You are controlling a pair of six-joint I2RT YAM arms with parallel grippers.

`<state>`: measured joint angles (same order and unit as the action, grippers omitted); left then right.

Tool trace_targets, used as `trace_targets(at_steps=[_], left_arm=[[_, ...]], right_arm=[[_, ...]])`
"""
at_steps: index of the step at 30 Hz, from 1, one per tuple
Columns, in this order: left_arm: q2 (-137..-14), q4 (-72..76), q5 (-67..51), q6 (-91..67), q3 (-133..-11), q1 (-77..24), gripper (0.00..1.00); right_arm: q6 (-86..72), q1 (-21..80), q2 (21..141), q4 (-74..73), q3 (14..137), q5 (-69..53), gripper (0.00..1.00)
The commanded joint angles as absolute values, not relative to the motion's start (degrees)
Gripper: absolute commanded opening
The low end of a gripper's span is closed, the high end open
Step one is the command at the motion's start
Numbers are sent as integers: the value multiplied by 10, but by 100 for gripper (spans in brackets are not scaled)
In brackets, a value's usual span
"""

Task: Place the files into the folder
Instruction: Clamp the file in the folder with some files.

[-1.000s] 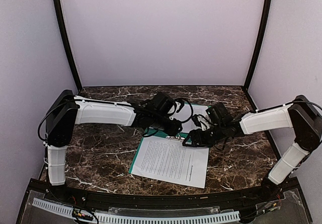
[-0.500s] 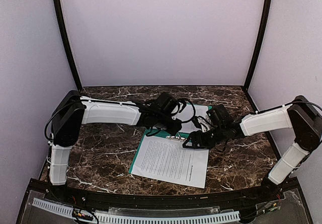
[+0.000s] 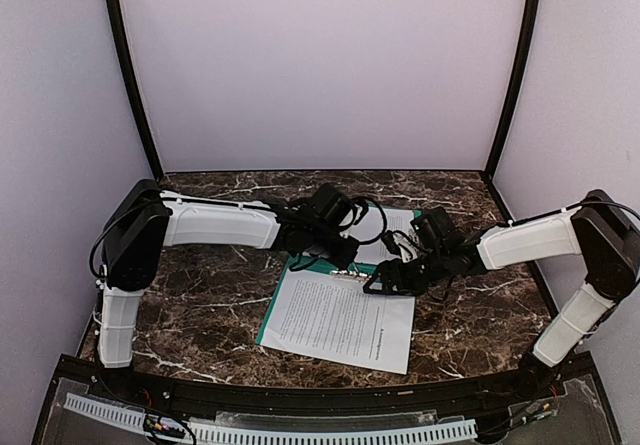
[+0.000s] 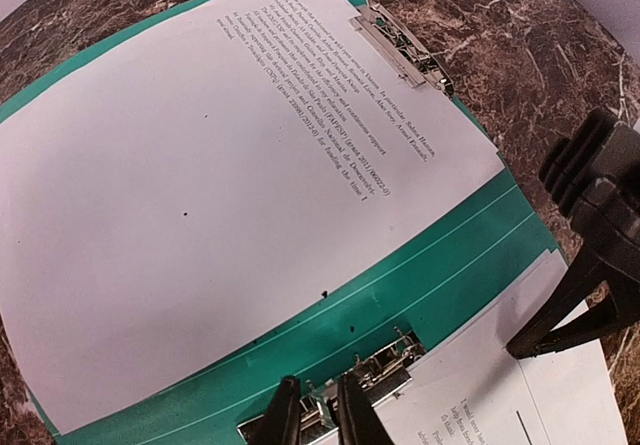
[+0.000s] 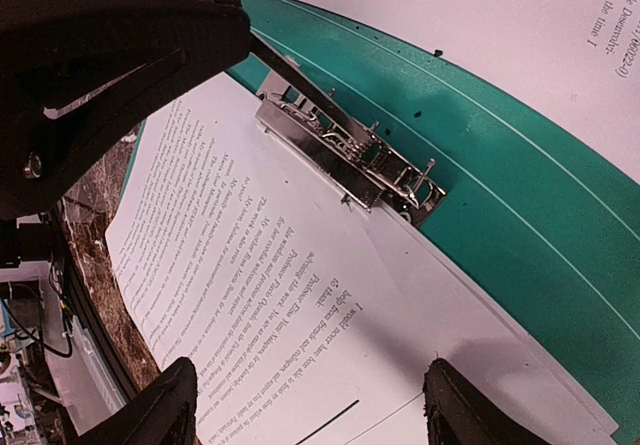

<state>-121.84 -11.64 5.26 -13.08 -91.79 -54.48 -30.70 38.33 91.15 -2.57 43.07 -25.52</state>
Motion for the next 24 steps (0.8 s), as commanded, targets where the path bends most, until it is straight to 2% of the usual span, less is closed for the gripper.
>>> trace_targets(at_steps=[1, 9, 16, 24], left_arm=[[-1215, -138, 55, -134, -918, -541, 11], [-1197, -110, 51, -159, -857, -541, 1], [-1169, -54, 42, -186, -781, -541, 1], [-1119, 20, 29, -216, -670, -538, 1]], right_arm=[[-307, 380, 906, -15, 427, -254, 75], [-284, 381, 886, -3, 427, -225, 73], [-201, 388, 885, 13, 450, -172, 72], [-104, 434, 959, 3, 493, -124, 72]])
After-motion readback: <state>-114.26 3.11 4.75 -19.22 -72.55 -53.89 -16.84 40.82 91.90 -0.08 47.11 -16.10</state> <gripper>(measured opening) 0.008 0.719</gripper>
